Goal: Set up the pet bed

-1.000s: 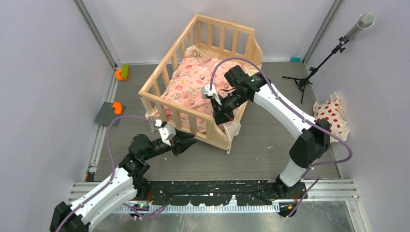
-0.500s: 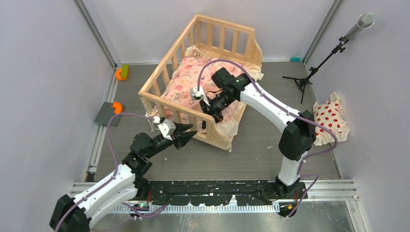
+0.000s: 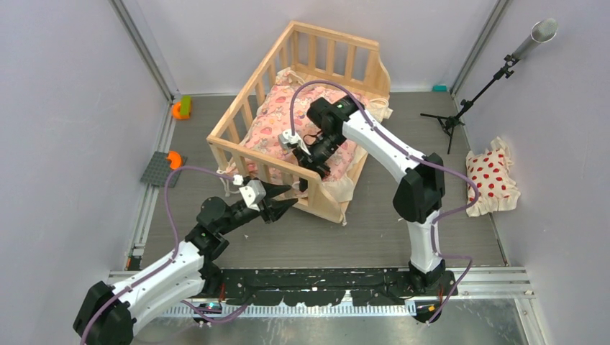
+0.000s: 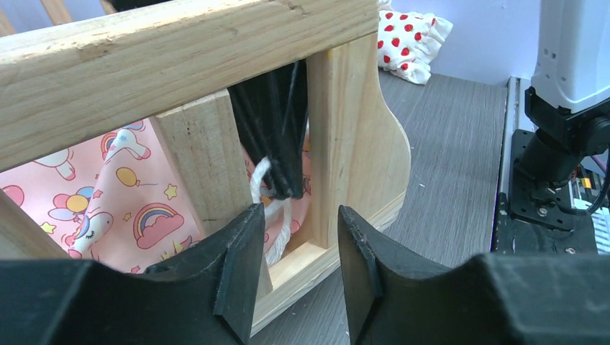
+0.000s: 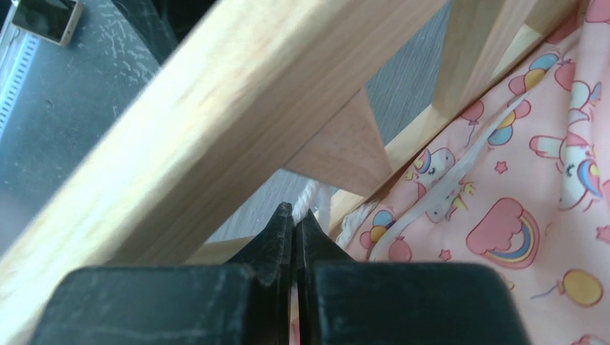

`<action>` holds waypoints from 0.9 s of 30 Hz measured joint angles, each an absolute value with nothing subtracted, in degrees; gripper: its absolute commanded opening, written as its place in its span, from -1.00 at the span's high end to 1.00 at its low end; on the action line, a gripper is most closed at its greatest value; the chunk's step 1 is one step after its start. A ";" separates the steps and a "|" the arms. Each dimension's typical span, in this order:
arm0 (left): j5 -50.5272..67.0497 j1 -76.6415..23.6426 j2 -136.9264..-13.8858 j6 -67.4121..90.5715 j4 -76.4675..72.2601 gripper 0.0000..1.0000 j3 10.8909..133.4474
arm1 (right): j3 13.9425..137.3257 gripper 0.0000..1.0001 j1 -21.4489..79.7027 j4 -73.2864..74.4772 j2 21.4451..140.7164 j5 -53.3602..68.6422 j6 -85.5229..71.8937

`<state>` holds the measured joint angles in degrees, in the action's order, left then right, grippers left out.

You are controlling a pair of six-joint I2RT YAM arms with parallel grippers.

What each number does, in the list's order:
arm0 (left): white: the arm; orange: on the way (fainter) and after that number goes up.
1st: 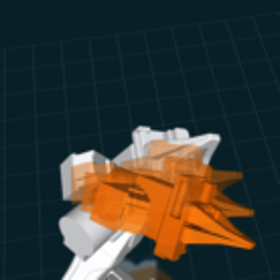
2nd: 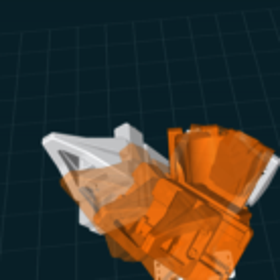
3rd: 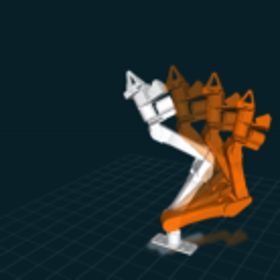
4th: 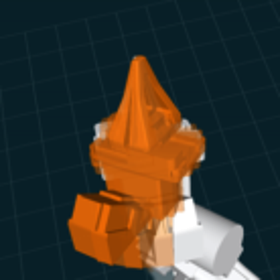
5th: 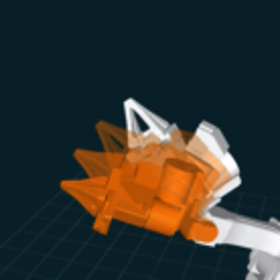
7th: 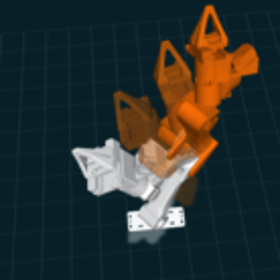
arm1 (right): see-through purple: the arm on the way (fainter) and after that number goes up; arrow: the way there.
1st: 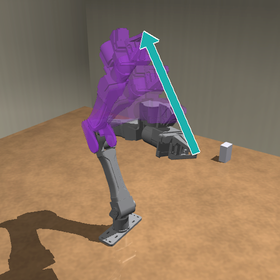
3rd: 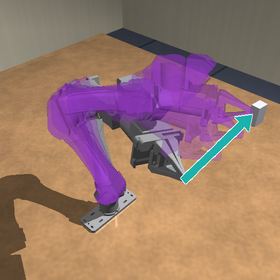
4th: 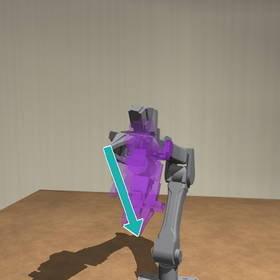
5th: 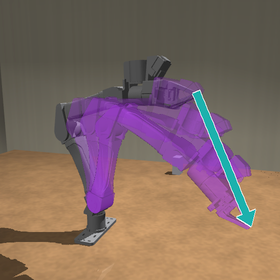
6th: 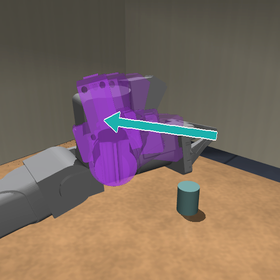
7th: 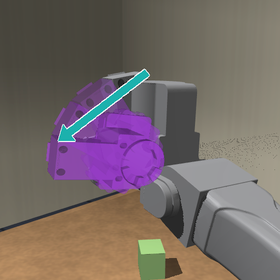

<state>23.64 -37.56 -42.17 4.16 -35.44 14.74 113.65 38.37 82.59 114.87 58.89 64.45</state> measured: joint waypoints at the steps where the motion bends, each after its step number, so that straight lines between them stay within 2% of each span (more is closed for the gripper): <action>1: 23.86 -37.63 -42.33 4.05 -35.57 0.08 14.74 | 114.72 0.96 38.44 83.70 115.90 59.11 66.04; 6: 24.03 -37.98 -42.94 4.01 -35.94 0.04 14.74 | 116.36 0.98 38.70 87.05 119.02 59.51 71.20; 12: 23.81 -38.61 -43.79 4.25 -36.67 0.00 14.74 | 112.12 0.98 38.83 85.10 116.36 59.44 71.44; 16: 24.03 -38.68 -44.58 4.95 -37.56 0.16 14.74 | 111.50 0.99 38.70 84.64 115.96 59.48 71.18; 20: 23.51 -38.87 -46.30 5.76 -38.13 0.48 14.90 | 111.28 0.98 38.74 84.47 115.96 59.90 71.20; 21: 23.14 -38.92 -47.24 5.65 -38.02 0.52 14.90 | 111.22 0.99 38.79 84.42 115.96 59.99 71.20; 23: 22.68 -38.94 -48.36 5.72 -37.36 0.50 14.90 | 111.20 0.99 38.92 84.42 115.96 60.10 71.20; 27: 22.50 -39.07 -48.38 5.65 -37.43 0.30 14.90 | 111.15 0.99 39.00 84.40 115.96 60.16 71.20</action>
<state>22.50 -39.07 -48.38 5.65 -37.43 14.90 111.15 39.00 84.40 115.96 60.16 71.20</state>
